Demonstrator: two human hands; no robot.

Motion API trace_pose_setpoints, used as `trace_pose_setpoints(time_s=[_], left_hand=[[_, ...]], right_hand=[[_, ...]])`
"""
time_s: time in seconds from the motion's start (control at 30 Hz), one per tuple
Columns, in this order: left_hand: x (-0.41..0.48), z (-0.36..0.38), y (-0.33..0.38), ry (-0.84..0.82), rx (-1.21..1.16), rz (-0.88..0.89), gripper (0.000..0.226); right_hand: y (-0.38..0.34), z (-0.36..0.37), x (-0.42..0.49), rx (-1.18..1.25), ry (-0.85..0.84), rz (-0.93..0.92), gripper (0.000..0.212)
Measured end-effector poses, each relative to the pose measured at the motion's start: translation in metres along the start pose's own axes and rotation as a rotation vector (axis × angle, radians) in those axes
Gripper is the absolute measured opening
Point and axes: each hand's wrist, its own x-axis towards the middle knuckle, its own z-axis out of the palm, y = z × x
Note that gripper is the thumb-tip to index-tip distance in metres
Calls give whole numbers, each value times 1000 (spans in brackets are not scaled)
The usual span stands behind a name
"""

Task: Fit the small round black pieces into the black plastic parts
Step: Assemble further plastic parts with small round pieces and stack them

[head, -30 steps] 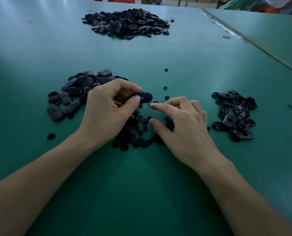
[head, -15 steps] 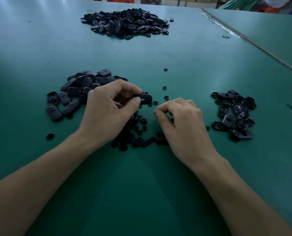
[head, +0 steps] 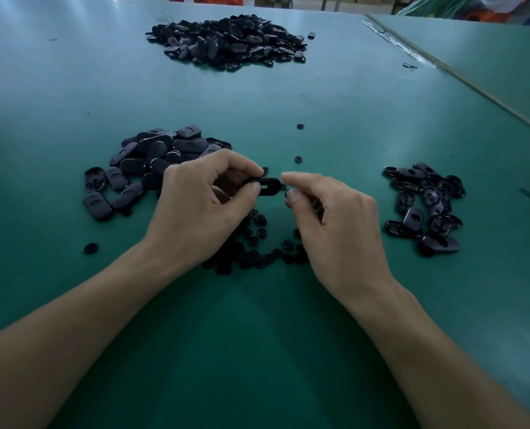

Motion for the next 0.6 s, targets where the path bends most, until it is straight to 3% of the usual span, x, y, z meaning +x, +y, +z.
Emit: trace_pose_setpoints(time_s=[0.23,0.6], left_hand=[[-4,2,4,34,65,60,16],[-4,2,2,-22,-32,151,19]], right_hand=[[1,0,-1,80,68,-14,10],[-3,5,-1,315,69,16,19]])
